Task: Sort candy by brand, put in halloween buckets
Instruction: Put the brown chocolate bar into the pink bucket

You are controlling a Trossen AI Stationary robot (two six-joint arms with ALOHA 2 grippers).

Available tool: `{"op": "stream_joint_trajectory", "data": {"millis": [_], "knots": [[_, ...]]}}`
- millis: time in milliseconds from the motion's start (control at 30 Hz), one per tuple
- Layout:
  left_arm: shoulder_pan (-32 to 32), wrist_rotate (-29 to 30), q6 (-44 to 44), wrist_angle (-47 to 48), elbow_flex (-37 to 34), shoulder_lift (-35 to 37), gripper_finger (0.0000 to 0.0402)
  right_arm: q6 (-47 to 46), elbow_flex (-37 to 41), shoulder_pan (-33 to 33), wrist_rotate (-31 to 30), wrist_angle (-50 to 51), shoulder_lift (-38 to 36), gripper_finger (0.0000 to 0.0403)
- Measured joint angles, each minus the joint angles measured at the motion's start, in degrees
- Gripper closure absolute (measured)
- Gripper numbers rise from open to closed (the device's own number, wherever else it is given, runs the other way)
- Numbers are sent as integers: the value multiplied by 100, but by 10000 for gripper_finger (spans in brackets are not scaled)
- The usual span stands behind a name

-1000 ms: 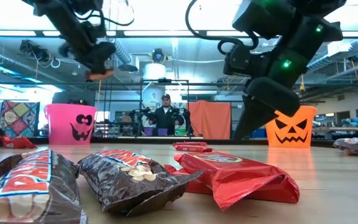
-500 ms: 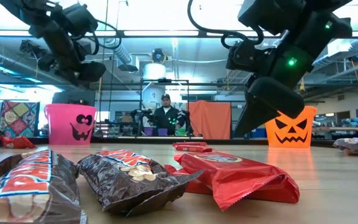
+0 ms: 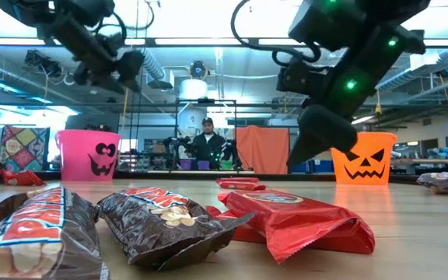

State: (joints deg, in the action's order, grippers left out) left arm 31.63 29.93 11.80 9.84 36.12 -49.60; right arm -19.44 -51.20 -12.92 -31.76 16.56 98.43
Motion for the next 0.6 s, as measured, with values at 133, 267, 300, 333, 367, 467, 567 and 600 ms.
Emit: {"op": "stream_joint_trajectory", "data": {"millis": [133,267,300,333,367,467,567,600], "knots": [[-777,-363,-330,-1207,-290,-30,161,-130,65,22,327,-124,0,341],[-1471,-409,-562,-2771,-807,-162,160,267,368,-122,355,-1015,0,341],[-1605,-409,-569,-3085,-906,-215,160,353,477,-150,415,-1425,0,341],[-1712,-409,-579,-3307,-1010,-261,160,460,587,-177,503,-1834,0,341],[-1804,-409,-618,-3470,-1099,-310,161,578,694,-193,579,-2213,0,341],[-1920,-173,-909,-3773,-1152,-401,161,1320,870,-213,406,-3307,0,341],[-1861,-2,-1146,-3897,-999,-391,161,2849,760,-92,-284,-4776,0,341],[-1845,-2,-1175,-3903,-934,-391,161,3658,668,-35,-509,-5370,-11,341]]}}
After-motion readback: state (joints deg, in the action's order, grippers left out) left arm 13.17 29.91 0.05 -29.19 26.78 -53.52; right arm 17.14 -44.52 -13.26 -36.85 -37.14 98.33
